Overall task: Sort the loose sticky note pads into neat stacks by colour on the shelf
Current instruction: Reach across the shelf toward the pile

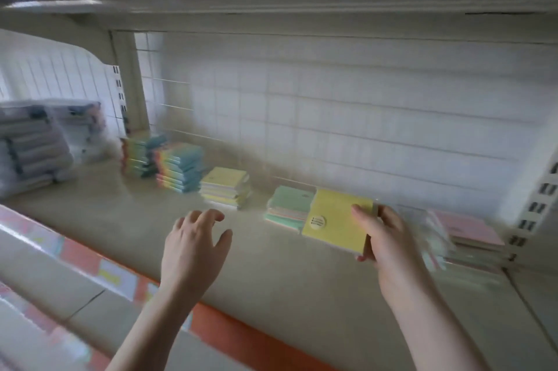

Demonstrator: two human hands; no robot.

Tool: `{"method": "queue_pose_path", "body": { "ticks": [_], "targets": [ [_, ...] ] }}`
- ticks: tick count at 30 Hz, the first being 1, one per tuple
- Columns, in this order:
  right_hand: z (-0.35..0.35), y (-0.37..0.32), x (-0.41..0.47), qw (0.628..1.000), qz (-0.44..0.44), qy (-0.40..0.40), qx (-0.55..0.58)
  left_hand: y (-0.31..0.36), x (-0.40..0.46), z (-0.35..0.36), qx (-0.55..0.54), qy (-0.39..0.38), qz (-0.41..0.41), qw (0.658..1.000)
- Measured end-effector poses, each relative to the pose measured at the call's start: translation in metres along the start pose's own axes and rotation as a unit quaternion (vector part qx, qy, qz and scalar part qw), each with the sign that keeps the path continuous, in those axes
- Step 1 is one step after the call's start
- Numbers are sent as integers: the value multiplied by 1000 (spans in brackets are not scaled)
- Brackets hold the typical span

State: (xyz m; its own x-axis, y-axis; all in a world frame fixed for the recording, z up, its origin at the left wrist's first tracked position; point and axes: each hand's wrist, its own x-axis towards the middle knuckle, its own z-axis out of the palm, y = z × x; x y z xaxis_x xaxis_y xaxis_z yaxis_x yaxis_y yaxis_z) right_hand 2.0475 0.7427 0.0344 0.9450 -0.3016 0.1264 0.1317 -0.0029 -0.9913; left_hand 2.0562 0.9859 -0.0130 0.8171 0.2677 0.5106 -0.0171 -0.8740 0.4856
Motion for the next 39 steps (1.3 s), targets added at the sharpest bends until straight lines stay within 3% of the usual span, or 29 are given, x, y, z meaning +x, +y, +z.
{"method": "queue_pose_path", "body": {
  "ticks": [7,15,18,24,32,39],
  "targets": [
    [123,-2,24,1000,15,-1,-22,-81,49,-18,-4,-35,-7,999],
    [217,-7,83,997,41,-25,-61,-120,66,-16,14,-103,-30,994],
    [241,-3,102,994,55,-32,-87,-120,61,-15,30,-112,-3,993],
    [255,16,119,984,41,-12,-175,-123,59,-13,7,-96,-6,995],
    [252,34,114,909,0,1,-418,-123,60,-13,2,-92,-8,996],
    [255,33,112,876,-41,4,-481,-124,60,-14,11,-104,-5,995]
  ]
}}
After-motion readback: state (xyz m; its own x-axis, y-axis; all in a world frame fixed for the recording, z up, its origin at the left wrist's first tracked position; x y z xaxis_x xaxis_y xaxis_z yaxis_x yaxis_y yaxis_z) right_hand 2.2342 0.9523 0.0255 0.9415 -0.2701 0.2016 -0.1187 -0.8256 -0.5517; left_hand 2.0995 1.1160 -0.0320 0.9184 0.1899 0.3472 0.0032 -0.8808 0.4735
